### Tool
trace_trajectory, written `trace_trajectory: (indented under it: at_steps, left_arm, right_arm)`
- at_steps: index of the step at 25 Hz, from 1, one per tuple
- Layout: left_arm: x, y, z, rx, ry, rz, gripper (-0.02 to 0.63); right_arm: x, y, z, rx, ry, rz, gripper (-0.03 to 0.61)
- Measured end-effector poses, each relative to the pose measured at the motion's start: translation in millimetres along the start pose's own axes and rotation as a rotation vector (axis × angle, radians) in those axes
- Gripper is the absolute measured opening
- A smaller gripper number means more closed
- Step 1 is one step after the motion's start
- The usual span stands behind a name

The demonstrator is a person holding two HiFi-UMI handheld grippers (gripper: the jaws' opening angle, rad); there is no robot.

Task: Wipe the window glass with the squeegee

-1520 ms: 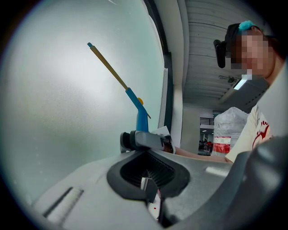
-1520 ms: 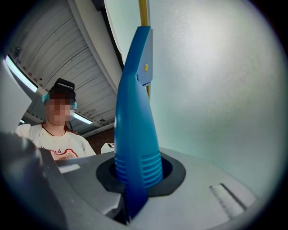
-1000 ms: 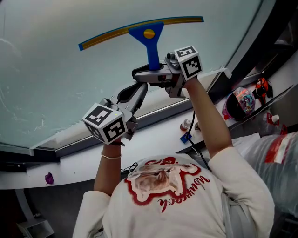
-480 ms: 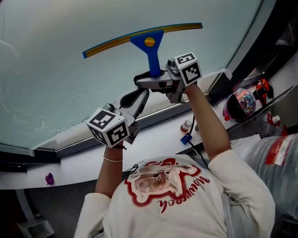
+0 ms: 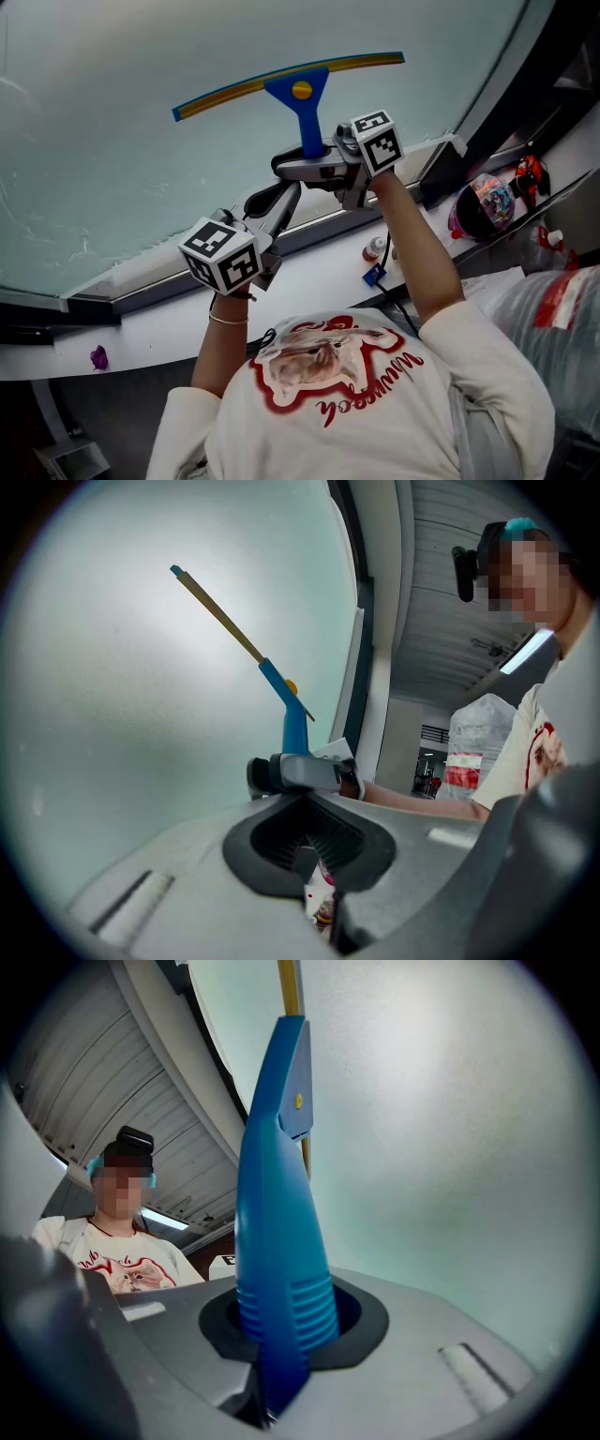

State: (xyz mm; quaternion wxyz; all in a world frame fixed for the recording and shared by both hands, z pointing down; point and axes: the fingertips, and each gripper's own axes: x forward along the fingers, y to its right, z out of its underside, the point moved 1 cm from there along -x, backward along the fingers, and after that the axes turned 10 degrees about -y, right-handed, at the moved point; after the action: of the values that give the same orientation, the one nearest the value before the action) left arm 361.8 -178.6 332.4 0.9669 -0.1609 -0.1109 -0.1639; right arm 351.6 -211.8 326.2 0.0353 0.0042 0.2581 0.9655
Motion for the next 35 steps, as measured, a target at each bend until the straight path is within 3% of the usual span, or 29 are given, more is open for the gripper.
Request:
trace_trajectory:
  at_steps: [35]
  left_arm:
    - [10,-6,45,-0.06,-0.037,0.0,0.002]
  right_arm:
    - [1,18,45,0.092,0.008,-0.022,0.091]
